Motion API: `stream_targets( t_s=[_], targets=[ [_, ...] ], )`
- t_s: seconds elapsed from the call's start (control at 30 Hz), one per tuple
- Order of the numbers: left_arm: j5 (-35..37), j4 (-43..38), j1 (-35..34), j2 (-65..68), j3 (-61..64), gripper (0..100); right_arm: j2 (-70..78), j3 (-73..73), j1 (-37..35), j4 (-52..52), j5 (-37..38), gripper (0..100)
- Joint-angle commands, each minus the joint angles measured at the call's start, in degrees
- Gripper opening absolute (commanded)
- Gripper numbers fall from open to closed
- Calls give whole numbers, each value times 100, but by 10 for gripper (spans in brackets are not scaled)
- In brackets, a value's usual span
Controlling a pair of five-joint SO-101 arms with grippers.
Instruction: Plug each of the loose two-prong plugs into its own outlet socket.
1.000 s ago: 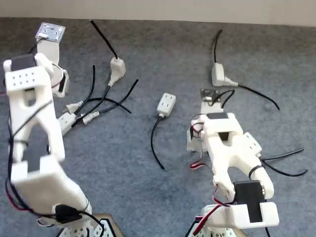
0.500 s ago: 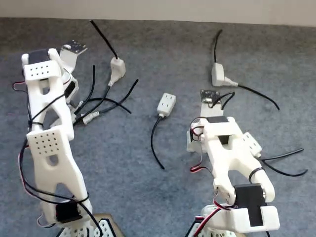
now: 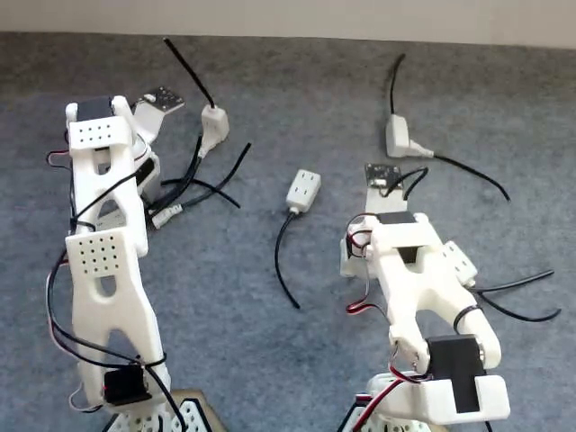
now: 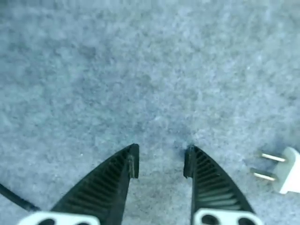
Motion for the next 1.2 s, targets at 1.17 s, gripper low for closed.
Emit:
stream_targets(
  t_s=[1.17],
  targets=[
    [-554, 114, -391, -4, -92, 59, -101, -22, 31, -180, -62, 163]
  ],
)
